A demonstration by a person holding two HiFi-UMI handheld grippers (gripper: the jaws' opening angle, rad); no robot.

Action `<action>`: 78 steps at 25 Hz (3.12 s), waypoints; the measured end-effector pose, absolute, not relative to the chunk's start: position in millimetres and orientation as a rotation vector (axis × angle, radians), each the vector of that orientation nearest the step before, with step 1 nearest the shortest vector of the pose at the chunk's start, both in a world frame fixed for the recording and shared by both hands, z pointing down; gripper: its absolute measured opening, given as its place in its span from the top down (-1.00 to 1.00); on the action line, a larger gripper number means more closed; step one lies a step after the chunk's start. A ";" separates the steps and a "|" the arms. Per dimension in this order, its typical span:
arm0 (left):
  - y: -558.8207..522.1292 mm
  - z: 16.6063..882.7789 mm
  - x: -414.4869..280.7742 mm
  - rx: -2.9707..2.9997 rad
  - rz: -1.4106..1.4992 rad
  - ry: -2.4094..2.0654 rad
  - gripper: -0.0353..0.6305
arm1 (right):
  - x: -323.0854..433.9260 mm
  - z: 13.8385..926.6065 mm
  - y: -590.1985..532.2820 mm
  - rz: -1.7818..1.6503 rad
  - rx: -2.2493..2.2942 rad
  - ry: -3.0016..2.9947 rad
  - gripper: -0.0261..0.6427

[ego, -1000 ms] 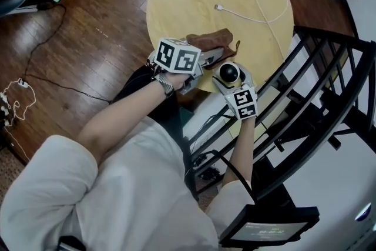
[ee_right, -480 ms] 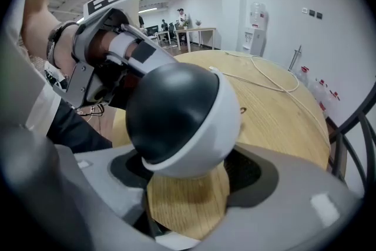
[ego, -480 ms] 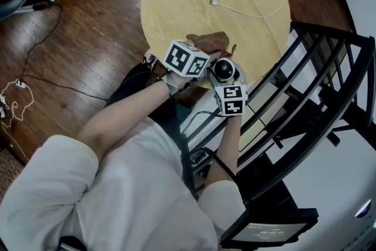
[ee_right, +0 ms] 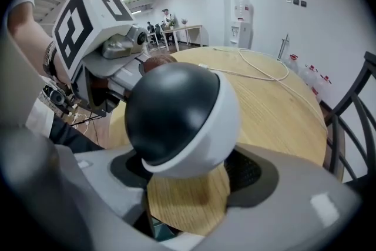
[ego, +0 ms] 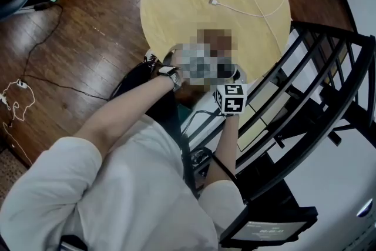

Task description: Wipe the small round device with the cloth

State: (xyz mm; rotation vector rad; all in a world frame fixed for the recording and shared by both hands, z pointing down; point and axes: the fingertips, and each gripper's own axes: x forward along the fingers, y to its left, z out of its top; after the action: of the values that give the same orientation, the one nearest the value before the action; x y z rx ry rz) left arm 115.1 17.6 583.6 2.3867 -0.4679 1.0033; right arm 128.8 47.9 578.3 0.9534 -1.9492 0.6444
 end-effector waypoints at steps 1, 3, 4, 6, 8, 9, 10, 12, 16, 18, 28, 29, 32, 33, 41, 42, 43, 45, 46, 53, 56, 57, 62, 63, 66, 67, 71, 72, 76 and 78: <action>16.8 586.3 114.6 2.424 1.044 -0.467 0.78 | 128.6 579.2 47.5 0.636 0.959 -1.944 -0.12; 13.8 588.3 110.7 2.471 1.091 -0.487 0.78 | 127.8 581.2 47.4 0.632 0.966 -1.926 -0.12; 12.3 586.4 107.9 2.478 1.093 -0.503 0.78 | 127.9 581.9 48.6 0.637 0.967 -1.913 -0.12; 10.7 579.7 102.6 2.469 1.065 -0.528 0.78 | 130.6 582.3 53.7 0.647 0.957 -1.881 -0.12; 11.7 571.6 98.4 2.446 1.029 -0.534 0.78 | 135.0 581.7 61.3 0.647 0.934 -1.853 -0.12; 13.3 567.7 96.1 2.436 1.019 -0.528 0.78 | 136.5 580.5 65.1 0.646 0.929 -1.849 -0.12; 15.0 564.6 93.5 2.430 1.013 -0.520 0.78 | 137.3 579.1 68.2 0.647 0.934 -1.851 -0.12; 14.2 560.2 88.3 2.428 1.010 -0.508 0.78 | 138.5 578.1 70.7 0.655 0.953 -1.857 -0.12; 10.6 549.4 80.3 2.427 0.996 -0.503 0.78 | 145.4 576.7 73.2 0.647 0.963 -1.843 -0.12; 9.8 541.5 77.6 2.430 0.986 -0.498 0.78 | 150.4 571.6 72.6 0.646 0.985 -1.838 -0.12; -15.7 478.0 73.6 2.545 0.885 -0.496 0.78 | 157.2 532.0 68.0 0.646 1.048 -1.879 -0.12; -20.2 473.0 74.1 2.564 0.874 -0.502 0.78 | 158.6 529.2 66.3 0.636 1.052 -1.884 -0.12; -24.4 456.2 76.0 2.597 0.831 -0.503 0.78 | 162.9 516.5 63.8 0.611 1.076 -1.905 -0.12; -24.5 449.6 76.8 2.605 0.810 -0.500 0.78 | 164.8 510.2 62.7 0.605 1.095 -1.921 -0.12; -37.6 388.9 77.9 2.743 0.686 -0.512 0.78 | 189.5 436.0 31.5 0.447 1.385 -2.064 -0.11; -39.7 379.5 77.3 2.759 0.660 -0.514 0.78 | 190.9 423.3 27.2 0.424 1.421 -2.083 -0.11; -41.6 370.0 76.4 2.775 0.635 -0.517 0.77 | 192.8 409.6 23.1 0.393 1.463 -2.098 -0.06; -46.4 352.1 74.6 2.820 0.606 -0.531 0.78 | 197.7 380.2 14.7 0.303 1.558 -2.116 0.14; -49.1 344.0 74.1 2.845 0.600 -0.541 0.77 | 199.8 365.8 10.8 0.253 1.600 -2.120 0.20; -60.8 283.7 79.0 2.943 0.464 -0.557 0.78 | 212.5 280.3 -1.1 0.033 1.851 -2.152 0.54; -58.3 259.1 81.4 2.971 0.371 -0.538 0.78 | 216.3 259.4 1.1 -0.014 1.938 -2.124 0.64; -56.9 252.5 83.0 2.976 0.344 -0.524 0.78 | 216.2 255.4 1.4 -0.025 1.949 -2.120 0.65; -50.0 233.7 89.7 2.987 0.257 -0.440 0.78 | 217.8 244.3 3.3 -0.049 1.983 -2.110 0.69; -49.8 231.8 89.7 2.986 0.244 -0.433 0.78 | 219.1 241.9 3.6 -0.047 1.999 -2.110 0.73; -49.3 229.1 90.6 2.981 0.220 -0.422 0.78 | 224.5 234.7 5.6 -0.040 2.051 -2.109 0.79; -48.5 228.8 90.5 2.979 0.215 -0.417 0.78 | 225.5 232.5 6.4 -0.042 2.064 -2.104 0.81; -44.4 228.1 87.3 2.973 0.199 -0.397 0.78 | 221.5 229.0 9.4 -0.040 2.069 -2.095 0.88; -43.9 227.7 86.5 2.972 0.194 -0.392 0.78 | 220.2 229.3 10.0 -0.039 2.066 -2.092 0.91; -43.2 223.2 84.6 2.964 0.158 -0.378 0.78 | 216.6 229.2 13.2 -0.022 2.047 -2.086 0.91; -41.3 219.1 82.1 2.959 0.131 -0.368 0.77 | 212.2 229.8 16.0 0.017 2.022 -2.093 0.91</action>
State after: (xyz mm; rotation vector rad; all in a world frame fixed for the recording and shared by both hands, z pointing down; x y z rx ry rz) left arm 82.1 -41.3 219.1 2.9592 -0.3683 0.1315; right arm 212.2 16.0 229.8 2.0220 -2.0926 0.0166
